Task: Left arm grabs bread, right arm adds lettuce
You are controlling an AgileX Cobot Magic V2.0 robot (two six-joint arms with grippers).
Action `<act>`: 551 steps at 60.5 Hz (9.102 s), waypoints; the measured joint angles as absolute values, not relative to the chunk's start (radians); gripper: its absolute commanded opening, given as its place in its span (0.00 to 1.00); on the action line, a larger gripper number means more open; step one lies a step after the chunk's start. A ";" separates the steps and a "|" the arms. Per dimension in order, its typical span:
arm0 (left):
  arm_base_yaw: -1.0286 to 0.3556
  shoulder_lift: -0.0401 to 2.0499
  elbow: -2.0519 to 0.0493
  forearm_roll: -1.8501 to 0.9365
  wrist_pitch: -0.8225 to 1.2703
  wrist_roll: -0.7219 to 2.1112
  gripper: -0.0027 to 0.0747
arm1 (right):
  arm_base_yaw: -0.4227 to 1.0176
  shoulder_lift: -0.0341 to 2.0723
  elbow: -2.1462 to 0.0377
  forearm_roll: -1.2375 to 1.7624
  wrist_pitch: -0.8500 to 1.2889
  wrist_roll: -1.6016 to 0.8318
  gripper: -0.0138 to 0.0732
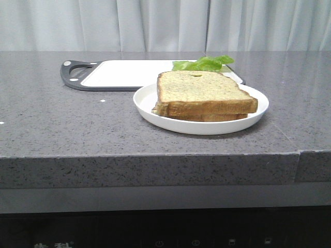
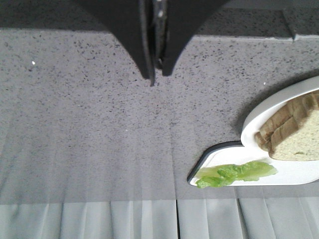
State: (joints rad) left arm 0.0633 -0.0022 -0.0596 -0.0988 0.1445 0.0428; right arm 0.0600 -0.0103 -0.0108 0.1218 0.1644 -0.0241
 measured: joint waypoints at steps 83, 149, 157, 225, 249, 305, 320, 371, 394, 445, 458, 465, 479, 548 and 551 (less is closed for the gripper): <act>-0.391 1.072 -0.852 -0.360 0.488 0.078 0.67 | 0.060 0.292 -0.396 0.122 0.382 -0.024 0.66; -0.646 1.758 -1.341 -0.408 0.576 0.078 0.23 | 0.060 0.292 -0.396 0.121 0.389 -0.024 0.66; -0.638 1.758 -1.344 -0.402 0.576 0.078 0.08 | 0.060 0.292 -0.396 0.120 0.389 -0.024 0.66; -0.527 1.175 -1.165 -0.091 0.495 0.038 0.01 | 0.060 0.534 -0.496 0.118 0.391 -0.039 0.66; -0.525 0.784 -0.811 0.379 0.407 -0.346 0.01 | 0.175 1.164 -0.910 0.115 0.350 -0.177 0.66; -0.525 0.704 -0.740 0.428 0.407 -0.438 0.01 | 0.278 2.188 -2.036 0.113 0.788 -0.243 0.31; -0.525 0.704 -0.740 0.428 0.407 -0.443 0.01 | 0.278 2.172 -2.036 0.115 0.821 -0.243 0.30; -0.525 0.704 -0.740 0.428 0.407 -0.450 0.01 | 0.470 1.493 -1.203 0.150 0.606 -0.259 0.31; -0.525 0.704 -0.740 0.428 0.407 -0.451 0.01 | 0.493 1.499 -1.108 0.150 0.533 -0.259 0.58; -0.525 0.964 -0.890 -0.033 0.433 -0.336 0.01 | 0.493 0.960 -0.934 0.162 0.506 -0.237 0.10; -0.499 1.229 -1.117 -0.684 0.540 0.191 0.01 | 0.478 0.735 -0.808 0.164 0.572 -0.177 0.10; -0.462 1.398 -1.224 -0.959 0.675 0.405 0.01 | 0.467 0.648 -0.785 0.164 0.610 -0.165 0.10; -0.452 1.673 -1.353 -1.073 0.787 0.500 0.01 | 0.465 0.567 -0.778 0.164 0.646 -0.163 0.10; -0.343 1.542 -1.381 -0.868 0.934 0.553 0.01 | 0.465 0.568 -0.776 0.145 0.670 -0.129 0.10; -0.343 1.514 -1.373 -0.845 0.934 0.553 0.01 | 0.465 0.568 -0.776 0.135 0.670 -0.102 0.10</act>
